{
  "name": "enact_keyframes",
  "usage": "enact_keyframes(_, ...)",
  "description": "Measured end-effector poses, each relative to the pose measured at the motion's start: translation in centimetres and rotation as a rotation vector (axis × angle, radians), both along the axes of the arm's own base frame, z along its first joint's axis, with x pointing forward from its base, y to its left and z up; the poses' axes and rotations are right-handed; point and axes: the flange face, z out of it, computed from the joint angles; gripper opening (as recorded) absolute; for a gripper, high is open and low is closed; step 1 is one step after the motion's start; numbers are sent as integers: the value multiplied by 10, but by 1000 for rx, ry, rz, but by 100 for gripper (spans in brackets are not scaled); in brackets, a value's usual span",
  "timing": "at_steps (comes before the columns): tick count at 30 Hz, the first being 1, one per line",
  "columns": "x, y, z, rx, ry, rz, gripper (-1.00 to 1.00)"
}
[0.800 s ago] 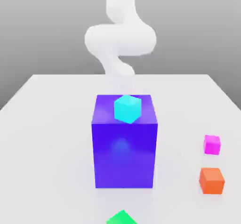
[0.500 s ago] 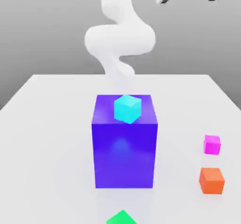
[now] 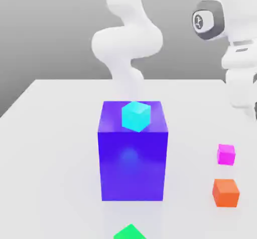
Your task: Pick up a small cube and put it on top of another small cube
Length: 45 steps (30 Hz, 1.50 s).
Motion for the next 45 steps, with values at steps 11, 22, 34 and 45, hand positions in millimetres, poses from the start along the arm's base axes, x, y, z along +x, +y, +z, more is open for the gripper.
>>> enact_keyframes(11,-122,34,-132,-215,78,391,0)
enact_keyframes(22,-127,31,-202,-229,82,407,-100)
enact_keyframes(34,-113,27,-141,-231,85,393,-100)
enact_keyframes(45,80,-87,-118,-229,116,252,-100)
